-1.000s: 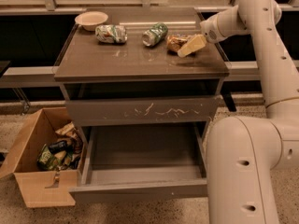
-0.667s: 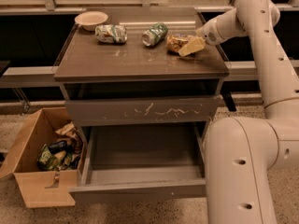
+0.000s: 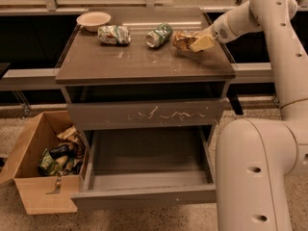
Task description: Place orange can into middle drawer
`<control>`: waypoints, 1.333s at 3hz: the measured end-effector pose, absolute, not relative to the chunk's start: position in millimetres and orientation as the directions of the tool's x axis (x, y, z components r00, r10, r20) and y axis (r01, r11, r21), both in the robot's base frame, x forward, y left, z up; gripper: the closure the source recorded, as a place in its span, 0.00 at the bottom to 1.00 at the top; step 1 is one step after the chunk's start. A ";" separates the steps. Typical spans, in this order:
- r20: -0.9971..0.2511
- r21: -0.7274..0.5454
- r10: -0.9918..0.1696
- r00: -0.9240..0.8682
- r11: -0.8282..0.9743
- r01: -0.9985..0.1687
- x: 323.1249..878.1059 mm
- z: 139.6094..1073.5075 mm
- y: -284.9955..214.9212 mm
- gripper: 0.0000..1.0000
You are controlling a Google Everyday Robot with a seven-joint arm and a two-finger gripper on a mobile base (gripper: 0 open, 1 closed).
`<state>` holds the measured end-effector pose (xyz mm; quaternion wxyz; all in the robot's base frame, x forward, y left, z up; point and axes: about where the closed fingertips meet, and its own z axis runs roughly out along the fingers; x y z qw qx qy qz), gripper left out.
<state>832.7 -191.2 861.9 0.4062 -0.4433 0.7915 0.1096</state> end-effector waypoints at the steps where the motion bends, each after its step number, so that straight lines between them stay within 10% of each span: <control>1: -0.751 -0.195 -0.617 -0.233 0.545 -0.815 802.8 899.5 -192.2 0.95; 4: -0.756 -0.170 -0.620 -0.212 0.498 -0.851 750.4 926.4 -176.1 1.00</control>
Offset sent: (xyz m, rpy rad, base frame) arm -0.1770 0.0292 0.0741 0.0432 -0.0133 0.1265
